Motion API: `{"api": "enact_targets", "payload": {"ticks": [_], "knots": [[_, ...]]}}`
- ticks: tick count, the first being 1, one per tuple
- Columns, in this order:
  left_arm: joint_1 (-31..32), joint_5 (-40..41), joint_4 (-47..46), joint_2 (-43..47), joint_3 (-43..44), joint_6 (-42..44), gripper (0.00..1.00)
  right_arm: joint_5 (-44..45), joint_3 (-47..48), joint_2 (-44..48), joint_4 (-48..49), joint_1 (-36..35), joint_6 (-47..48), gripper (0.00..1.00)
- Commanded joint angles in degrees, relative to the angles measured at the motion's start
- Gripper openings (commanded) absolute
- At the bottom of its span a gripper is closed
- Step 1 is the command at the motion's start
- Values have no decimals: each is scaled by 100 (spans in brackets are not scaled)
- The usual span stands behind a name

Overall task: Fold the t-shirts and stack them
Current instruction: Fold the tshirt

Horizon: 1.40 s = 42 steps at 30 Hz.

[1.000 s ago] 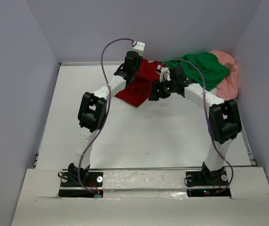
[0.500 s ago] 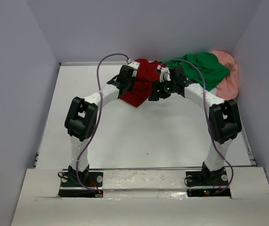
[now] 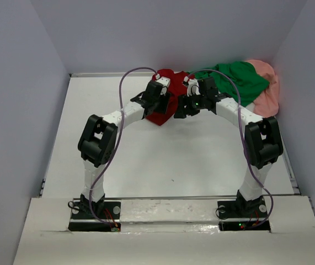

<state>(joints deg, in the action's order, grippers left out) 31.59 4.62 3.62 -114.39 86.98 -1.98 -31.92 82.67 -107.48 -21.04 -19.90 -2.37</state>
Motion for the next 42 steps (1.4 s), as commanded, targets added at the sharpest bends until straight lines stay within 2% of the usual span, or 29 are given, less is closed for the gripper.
{"api": "enact_targets", "payload": {"ticks": [1, 8, 18, 31, 34, 35, 38, 42], "knots": [[119, -58, -106, -118, -102, -127, 70, -16, 109, 324, 38, 21, 53, 70], [172, 240, -291, -268, -138, -145, 69, -60, 82, 359, 30, 21, 44, 70], [172, 1092, -608, -338, -32, -31, 68, -148, 82, 333, 12, 21, 35, 70], [189, 1243, -792, -821, 311, -13, 64, -235, 91, 377, -14, 74, 35, 70], [198, 1260, -836, -892, 372, -31, 56, -271, 73, 368, -14, 126, 35, 70], [198, 1269, -862, -892, 381, -39, 45, -271, 73, 360, -14, 127, 35, 70], [198, 1295, -889, -910, 469, -57, 28, -315, 65, 316, -14, 127, 26, 70], [207, 1418, -907, -901, 531, -22, 24, -358, 65, 272, -23, 127, 26, 70]]}}
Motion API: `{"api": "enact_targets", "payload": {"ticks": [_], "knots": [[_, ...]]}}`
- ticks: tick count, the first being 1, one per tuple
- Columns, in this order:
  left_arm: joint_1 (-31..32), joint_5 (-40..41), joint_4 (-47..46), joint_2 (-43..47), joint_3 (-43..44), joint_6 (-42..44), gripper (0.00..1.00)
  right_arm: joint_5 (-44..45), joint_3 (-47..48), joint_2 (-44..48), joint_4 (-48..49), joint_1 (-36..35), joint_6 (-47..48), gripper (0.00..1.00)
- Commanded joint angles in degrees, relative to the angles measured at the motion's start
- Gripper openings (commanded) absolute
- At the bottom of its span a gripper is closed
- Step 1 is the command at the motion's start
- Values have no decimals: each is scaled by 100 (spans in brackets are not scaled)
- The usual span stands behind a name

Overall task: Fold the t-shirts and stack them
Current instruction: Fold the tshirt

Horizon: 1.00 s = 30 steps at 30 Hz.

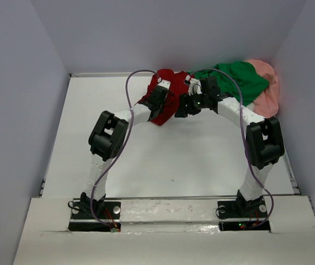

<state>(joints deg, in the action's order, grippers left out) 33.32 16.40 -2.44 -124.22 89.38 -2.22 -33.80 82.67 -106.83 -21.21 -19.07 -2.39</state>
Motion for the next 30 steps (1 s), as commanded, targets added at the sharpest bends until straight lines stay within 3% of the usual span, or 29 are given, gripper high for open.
{"api": "enact_targets", "payload": {"ticks": [1, 12, 23, 26, 28, 29, 30], "knots": [[34, 267, -336, 91, 316, 20, 24, -179, 65, 189, -6, 44, 28, 70], [34, 759, -556, -67, 905, 432, 13, -241, 47, 162, -6, 44, 37, 69], [52, 909, -925, -787, 2302, 1188, 14, -250, 74, 127, -32, 44, 2, 69], [60, 882, -1074, -1024, 2496, 1320, 26, -232, 74, 162, -41, 44, 2, 69], [52, 838, -1145, -1209, 2636, 1399, 45, -232, 73, 197, -50, 44, 11, 69], [52, 829, -1145, -1262, 2698, 1417, 65, -232, 73, 206, -50, 44, 2, 69], [60, 864, -1188, -1393, 2742, 1443, 73, -232, 65, 215, -67, 44, 11, 69]]}}
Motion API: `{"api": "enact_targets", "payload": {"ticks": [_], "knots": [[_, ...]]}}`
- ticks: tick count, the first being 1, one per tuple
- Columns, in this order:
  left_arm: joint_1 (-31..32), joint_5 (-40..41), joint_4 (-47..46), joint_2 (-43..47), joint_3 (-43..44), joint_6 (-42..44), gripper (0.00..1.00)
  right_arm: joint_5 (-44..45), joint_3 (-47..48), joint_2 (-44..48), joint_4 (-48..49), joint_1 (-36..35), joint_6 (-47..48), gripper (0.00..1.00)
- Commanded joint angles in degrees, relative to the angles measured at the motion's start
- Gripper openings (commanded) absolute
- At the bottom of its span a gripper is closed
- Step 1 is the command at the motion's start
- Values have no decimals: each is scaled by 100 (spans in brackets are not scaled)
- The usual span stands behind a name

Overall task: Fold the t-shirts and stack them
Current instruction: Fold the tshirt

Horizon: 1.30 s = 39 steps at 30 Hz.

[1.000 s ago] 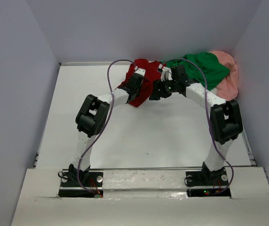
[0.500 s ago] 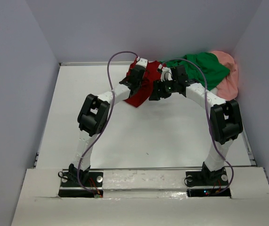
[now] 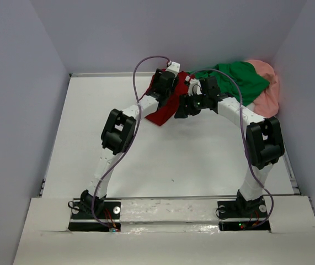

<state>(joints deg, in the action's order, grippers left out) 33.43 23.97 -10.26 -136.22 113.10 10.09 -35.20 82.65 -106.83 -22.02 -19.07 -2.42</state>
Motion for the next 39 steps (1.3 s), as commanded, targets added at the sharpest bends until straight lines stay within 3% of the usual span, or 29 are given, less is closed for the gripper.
{"api": "enact_targets", "payload": {"ticks": [1, 2, 3, 9, 12, 13, 18, 25, 34, 39], "knots": [[58, 160, -441, -255, 467, 265, 80, -101, 58, 224, 22, 44, 22, 69], [58, 213, -468, -308, 502, 283, 92, -101, 49, 232, 22, 44, 30, 69], [58, 266, -572, -395, 520, 335, 98, -110, 41, 232, 14, 44, 31, 69], [15, 583, -722, -12, 214, 407, 99, -22, 49, 84, 22, 44, 101, 63], [-82, 609, -688, 690, -366, 231, 99, -13, 128, -118, 22, 44, 101, 35], [-108, 653, -722, 911, -559, 213, 99, 13, 163, -163, 14, 44, 101, 0], [-389, 610, -653, 2456, -1772, -103, 99, 145, 549, -584, 22, 44, 171, 0], [-645, 767, -1011, 3855, -3432, -130, 99, 163, 1602, -1682, -118, -272, 57, 0], [-689, 574, -951, 4112, -4111, -595, 99, -337, 3221, -3018, -119, -633, -347, 0], [-689, 416, -969, 4113, -4217, -780, 99, -856, 3643, -3107, 365, -808, -576, 0]]}}
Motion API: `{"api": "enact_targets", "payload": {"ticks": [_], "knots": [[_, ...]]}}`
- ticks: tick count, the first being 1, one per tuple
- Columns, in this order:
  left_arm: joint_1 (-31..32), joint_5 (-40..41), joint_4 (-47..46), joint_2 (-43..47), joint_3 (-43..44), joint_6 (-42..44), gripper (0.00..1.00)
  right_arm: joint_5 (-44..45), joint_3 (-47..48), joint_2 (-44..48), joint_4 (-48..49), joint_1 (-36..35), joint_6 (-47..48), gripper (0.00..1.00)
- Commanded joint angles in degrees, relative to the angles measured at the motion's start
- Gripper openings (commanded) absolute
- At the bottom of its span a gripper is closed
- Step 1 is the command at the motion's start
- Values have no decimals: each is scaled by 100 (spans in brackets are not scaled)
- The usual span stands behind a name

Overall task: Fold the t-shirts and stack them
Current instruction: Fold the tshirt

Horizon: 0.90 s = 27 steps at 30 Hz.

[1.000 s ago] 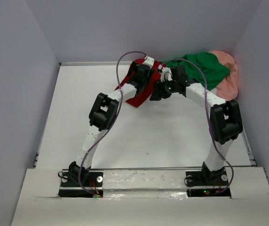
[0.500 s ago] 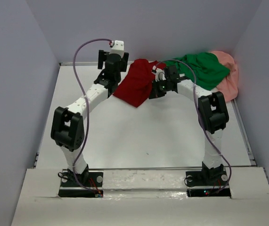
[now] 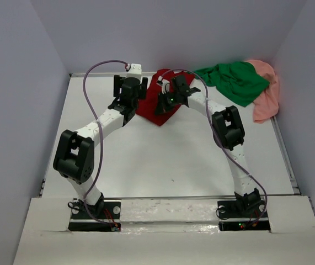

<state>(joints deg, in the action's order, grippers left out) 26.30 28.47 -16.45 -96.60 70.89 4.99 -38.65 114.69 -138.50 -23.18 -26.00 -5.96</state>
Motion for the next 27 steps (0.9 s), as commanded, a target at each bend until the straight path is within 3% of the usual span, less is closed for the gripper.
{"api": "enact_targets", "payload": {"ticks": [1, 8, 18, 27], "knots": [[24, -43, -342, 150, -31, -314, 99, -599, 527, 42, 498, -116, -248, 0], [24, -96, -377, 106, -137, -385, 99, -679, 932, -326, 587, -300, -485, 0], [15, -175, -368, 273, -207, -332, 99, -196, -52, -433, 481, -547, -705, 0], [15, -219, -359, 440, -348, -359, 99, 912, -762, 14, -750, -599, -65, 0]]}}
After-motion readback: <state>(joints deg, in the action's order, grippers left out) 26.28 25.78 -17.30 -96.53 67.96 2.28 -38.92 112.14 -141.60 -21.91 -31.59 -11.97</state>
